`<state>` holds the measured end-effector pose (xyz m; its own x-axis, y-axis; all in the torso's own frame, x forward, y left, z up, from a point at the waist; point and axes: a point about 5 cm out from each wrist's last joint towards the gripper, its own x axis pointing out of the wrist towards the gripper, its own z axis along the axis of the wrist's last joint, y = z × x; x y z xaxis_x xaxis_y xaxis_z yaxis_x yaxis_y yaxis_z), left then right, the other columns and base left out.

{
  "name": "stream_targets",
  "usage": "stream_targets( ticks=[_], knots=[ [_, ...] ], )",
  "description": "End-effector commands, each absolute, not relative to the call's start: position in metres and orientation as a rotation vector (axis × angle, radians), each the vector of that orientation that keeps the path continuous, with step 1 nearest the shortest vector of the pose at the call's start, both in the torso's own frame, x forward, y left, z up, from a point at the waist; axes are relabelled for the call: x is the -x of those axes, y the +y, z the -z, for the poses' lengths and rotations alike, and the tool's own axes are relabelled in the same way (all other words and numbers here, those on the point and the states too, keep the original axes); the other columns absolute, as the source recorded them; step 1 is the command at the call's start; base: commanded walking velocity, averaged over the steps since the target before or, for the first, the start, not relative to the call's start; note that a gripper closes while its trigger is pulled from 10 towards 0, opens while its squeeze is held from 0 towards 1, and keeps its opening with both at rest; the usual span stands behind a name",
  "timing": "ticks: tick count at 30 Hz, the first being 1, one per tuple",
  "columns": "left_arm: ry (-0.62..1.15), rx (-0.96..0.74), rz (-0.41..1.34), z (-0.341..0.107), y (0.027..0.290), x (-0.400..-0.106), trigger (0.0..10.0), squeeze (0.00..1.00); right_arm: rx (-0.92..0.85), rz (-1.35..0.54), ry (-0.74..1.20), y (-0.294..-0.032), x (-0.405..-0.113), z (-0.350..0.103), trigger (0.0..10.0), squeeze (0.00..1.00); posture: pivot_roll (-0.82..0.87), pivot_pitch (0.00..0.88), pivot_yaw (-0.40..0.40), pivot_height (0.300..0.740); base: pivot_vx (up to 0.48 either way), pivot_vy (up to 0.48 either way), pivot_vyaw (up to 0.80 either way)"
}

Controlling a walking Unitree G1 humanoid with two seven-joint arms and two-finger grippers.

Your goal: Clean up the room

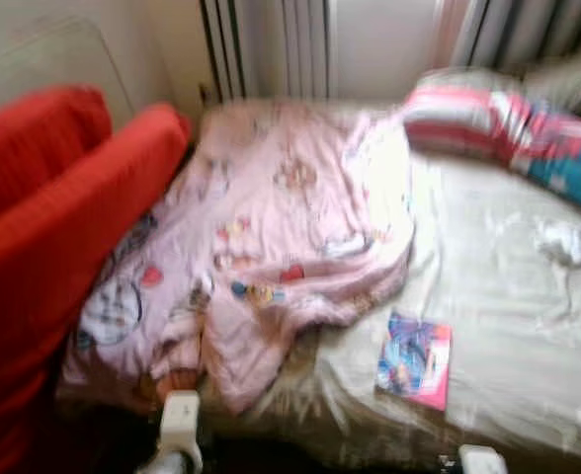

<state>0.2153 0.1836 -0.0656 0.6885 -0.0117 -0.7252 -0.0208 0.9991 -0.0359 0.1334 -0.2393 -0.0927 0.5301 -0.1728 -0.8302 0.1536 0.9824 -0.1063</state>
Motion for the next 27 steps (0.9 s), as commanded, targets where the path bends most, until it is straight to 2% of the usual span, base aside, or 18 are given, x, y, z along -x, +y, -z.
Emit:
stream_targets(
  ticks=[1,10,20,27],
  knots=[
    [0.832,0.039,-0.044,0.068,0.195,-0.209,10.0,0.00,-0.004,0.187,0.963,-0.235,-0.140,0.091,10.0,0.00,-0.04,0.000,0.051,0.704,0.000,-0.382,0.00],
    [0.839,0.027,-0.031,0.068,0.196,-0.209,10.0,0.00,-0.021,0.183,0.939,-0.228,-0.156,0.087,10.0,0.00,-0.05,0.000,0.063,0.704,0.000,-0.387,0.00],
    [0.832,0.025,-0.024,0.066,0.195,-0.212,10.0,0.00,-0.041,0.176,0.956,-0.216,-0.148,0.093,10.0,0.00,-0.05,0.005,0.072,0.704,0.000,-0.387,0.00],
    [0.831,0.028,-0.025,0.066,0.194,-0.212,10.0,0.00,-0.045,0.175,0.963,-0.216,-0.147,0.093,10.0,0.00,-0.05,0.014,0.067,0.704,0.000,-0.385,-0.79]
  ],
)
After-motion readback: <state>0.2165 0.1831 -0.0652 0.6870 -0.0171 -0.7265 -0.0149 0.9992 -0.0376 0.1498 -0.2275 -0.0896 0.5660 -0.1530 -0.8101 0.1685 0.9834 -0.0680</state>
